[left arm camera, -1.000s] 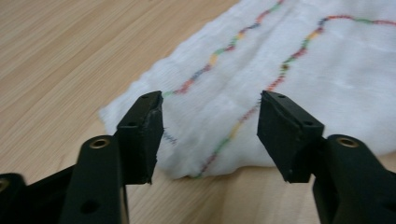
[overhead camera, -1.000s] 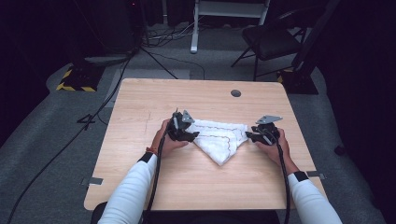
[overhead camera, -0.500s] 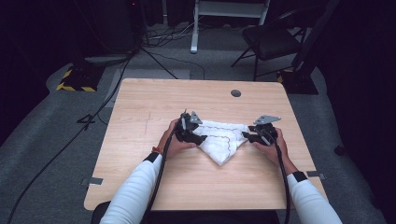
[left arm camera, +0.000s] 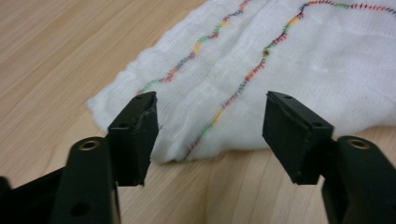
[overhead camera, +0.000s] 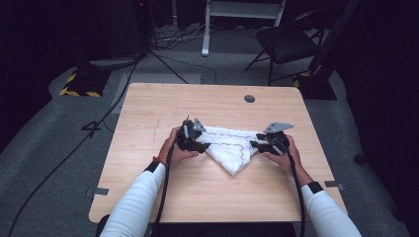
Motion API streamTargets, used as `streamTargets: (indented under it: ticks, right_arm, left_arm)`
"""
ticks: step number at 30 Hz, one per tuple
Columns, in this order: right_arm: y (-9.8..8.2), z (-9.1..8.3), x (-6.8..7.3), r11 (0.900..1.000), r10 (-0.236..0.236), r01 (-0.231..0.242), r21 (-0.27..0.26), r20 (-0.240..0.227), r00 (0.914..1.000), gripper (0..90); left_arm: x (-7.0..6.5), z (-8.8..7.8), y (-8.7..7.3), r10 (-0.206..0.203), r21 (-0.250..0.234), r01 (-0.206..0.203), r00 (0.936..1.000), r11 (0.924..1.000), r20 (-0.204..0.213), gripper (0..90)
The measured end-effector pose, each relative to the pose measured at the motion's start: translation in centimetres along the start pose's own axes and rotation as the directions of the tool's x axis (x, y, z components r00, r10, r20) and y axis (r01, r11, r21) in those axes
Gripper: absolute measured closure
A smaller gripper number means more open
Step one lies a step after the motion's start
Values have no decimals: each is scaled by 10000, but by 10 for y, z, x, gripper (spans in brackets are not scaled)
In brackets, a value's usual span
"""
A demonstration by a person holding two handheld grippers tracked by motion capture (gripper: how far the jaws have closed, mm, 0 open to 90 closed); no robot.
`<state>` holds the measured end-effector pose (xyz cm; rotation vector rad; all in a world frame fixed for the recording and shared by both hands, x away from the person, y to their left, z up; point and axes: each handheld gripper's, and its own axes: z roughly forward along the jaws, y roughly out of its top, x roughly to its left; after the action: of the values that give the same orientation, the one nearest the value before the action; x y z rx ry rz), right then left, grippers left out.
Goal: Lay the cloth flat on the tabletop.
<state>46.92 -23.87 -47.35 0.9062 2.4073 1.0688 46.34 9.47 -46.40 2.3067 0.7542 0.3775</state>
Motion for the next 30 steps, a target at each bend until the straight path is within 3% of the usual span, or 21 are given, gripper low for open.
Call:
streamTargets:
  ticks: [4, 7, 11, 15, 17, 18, 20, 22, 25, 28, 30]
  right_arm:
    - [7, 3, 2, 9996, 255, -257, -98, -208, 9995, 518]
    - [9, 12, 5, 9996, 196, -192, 188, -220, 9996, 504]
    - [9, 22, 4, 9976, 492, -478, 495, -276, 9984, 496]
    - [9, 29, 4, 9965, 455, -436, 716, -249, 9987, 498]
    - [9, 33, 6, 9958, 413, -393, 832, -219, 9989, 503]
    - [10, 35, 7, 9955, 385, -359, 881, -286, 9988, 534]
    - [11, 36, 9, 9958, 284, -253, 877, -346, 9990, 580]
    - [11, 36, 10, 9957, 277, -242, 890, -384, 9989, 605]
    - [11, 36, 11, 9957, 321, -255, 894, -732, 9968, 742]
    - [11, 36, 12, 9959, 275, -197, 878, -880, 9957, 800]
    - [12, 36, 12, 9962, 167, -93, 866, -845, 9963, 837]
  left_arm:
    - [2, -12, -11, -95, -32, 95, 9999, 10000, -129, 262]
    - [0, -22, -23, 39, 2, -39, 9996, 10000, -280, 224]
    - [-2, -37, -43, 34, 8, -34, 9993, 10000, -370, 213]
    - [-3, -43, -56, -98, 29, 99, 9990, 9999, -438, 198]
    - [-3, -45, -62, -154, 213, 159, 9995, 9996, -259, 182]
    - [-2, -46, -65, -250, 313, 252, 9997, 9992, -77, 167]
    - [-4, -50, -72, -173, 232, 181, 9991, 9996, -377, 170]
    - [-5, -51, -77, -88, 440, 107, 9991, 9990, -417, 168]
    - [-2, -53, -83, -433, 577, 434, 9991, 9974, -39, 169]
    - [-1, -55, -89, -515, 368, 531, 9978, 9979, -413, 166]
    - [-2, -54, -91, -441, 552, 465, 9980, 9974, -448, 168]
